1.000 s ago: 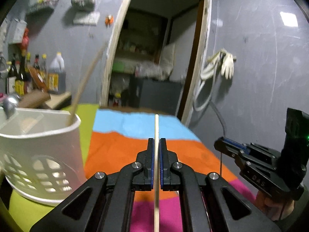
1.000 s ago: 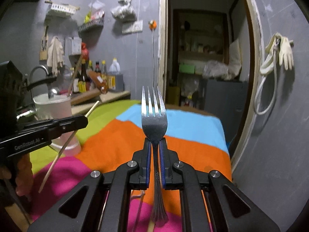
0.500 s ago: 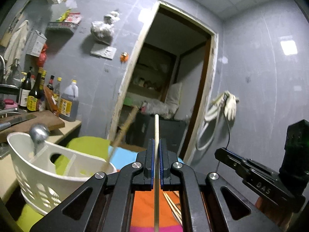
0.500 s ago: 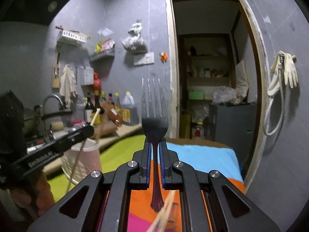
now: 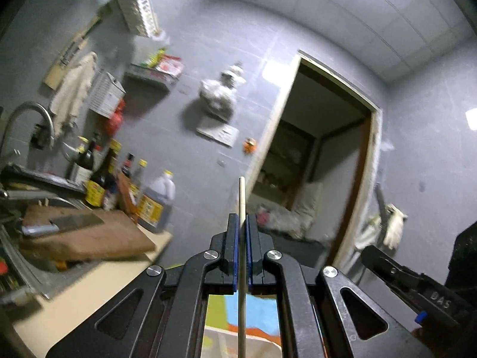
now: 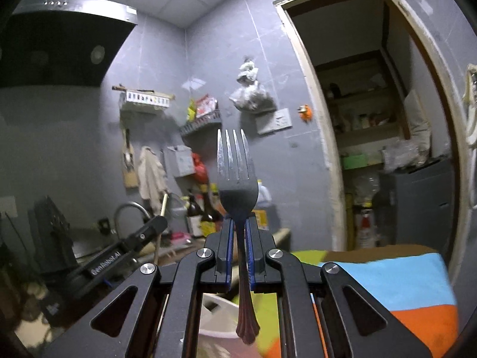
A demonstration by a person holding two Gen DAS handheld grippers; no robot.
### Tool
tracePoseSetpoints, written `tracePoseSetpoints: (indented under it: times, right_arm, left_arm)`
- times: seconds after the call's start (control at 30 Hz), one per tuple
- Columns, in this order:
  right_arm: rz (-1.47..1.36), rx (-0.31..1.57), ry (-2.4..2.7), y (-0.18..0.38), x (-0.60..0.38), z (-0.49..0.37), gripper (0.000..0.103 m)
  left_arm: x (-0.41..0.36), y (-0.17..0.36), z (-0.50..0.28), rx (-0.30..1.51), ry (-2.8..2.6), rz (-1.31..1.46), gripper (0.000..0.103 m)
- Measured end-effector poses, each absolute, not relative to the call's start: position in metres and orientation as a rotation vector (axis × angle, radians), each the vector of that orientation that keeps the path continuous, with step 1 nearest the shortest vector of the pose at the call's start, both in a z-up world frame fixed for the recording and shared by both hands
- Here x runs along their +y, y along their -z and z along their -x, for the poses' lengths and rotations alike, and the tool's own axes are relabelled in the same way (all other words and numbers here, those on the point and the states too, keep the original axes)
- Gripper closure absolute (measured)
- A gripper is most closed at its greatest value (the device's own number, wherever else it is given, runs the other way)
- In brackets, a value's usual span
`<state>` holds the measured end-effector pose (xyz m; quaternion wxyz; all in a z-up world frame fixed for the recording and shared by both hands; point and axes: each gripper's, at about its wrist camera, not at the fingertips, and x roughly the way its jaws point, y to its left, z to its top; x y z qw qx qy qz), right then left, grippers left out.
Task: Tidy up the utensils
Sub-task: 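Lift the chopstick with the left tool while the right tool lifts the fork toward the basket, then lower the chopstick into the white basket while the right tool lowers the fork into it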
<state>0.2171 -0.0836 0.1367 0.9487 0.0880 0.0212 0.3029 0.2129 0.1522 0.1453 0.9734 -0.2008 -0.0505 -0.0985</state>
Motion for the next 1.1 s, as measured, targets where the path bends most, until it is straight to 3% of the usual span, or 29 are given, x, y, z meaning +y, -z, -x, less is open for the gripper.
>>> tracePoseSetpoints:
  times: [0.57,1.1]
  right_arm:
    - [-0.172,0.098,-0.601,-0.098,-0.038,-0.260,0.097]
    - [-0.200,0.149,-0.626,-0.087,-0.036,-0.266,0.097]
  left_arm:
    - [0.194,-0.108,-0.249,-0.120,-0.011,0.451,0.100]
    - [0.207,-0.111,-0.241,-0.171,-0.030,0.492,0.100]
